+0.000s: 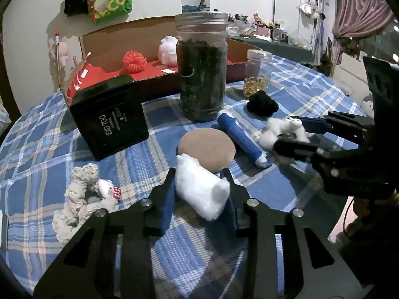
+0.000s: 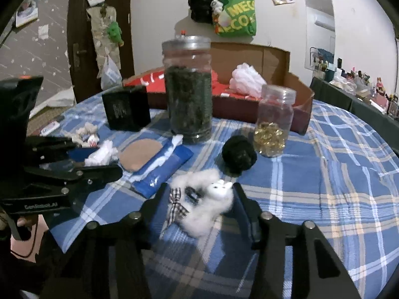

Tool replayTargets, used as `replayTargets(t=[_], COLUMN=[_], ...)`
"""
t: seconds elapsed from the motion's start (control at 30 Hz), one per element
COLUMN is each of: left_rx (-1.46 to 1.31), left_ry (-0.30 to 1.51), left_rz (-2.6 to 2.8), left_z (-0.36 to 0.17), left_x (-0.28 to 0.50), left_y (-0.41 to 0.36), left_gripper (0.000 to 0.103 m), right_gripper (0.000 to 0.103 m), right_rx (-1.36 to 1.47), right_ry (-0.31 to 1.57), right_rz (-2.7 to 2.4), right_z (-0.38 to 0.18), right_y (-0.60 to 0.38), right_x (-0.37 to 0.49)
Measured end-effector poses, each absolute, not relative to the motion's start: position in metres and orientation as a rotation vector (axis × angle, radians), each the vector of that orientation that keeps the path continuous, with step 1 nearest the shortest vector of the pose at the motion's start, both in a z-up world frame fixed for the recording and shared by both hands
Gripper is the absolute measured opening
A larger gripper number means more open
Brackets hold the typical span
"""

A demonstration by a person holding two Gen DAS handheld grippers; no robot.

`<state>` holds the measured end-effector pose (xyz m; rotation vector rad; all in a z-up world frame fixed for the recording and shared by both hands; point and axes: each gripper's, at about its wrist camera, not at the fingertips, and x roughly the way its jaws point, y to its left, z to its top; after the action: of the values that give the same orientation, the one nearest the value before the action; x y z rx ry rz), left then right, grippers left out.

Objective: Organize soft objects
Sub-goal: 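Grasp the white cotton roll with the left tool while the right grasps the white sheep plush, then lift and carry the cotton roll and sheep plush over the red box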

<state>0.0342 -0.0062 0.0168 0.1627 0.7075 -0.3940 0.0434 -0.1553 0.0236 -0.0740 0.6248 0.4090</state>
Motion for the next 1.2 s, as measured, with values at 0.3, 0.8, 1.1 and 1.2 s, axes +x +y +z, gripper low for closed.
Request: replayTargets(t=[0.3, 0.8, 1.1, 1.2], left_rx=[0.154, 0.117, 0.061, 0.058], left_ry=[0.673, 0.678, 0.723, 0.735], left_rz=[-0.417, -0.339, -0.258, -0.238], left_z=[0.031, 0.046, 0.054, 0.055], left_x=[0.029, 0.036, 0.058, 0.066], left_y=[-0.01, 0.021, 0.062, 0.072], left_gripper=[0.033, 0.033, 0.033, 0.033], right_gripper=[0.047, 0.047, 0.047, 0.047], right_rx=[-0.066, -0.006, 0.002, -0.004], right_ry=[0.594, 0.595, 0.607, 0.607], right_rz=[0.41, 0.337, 0.286, 0.268], right_z=[0.035, 0.045, 0.049, 0.05], right_y=[-0.156, -0.193, -0.218, -0.223], right_x=[0.041, 0.049, 0.065, 0.071])
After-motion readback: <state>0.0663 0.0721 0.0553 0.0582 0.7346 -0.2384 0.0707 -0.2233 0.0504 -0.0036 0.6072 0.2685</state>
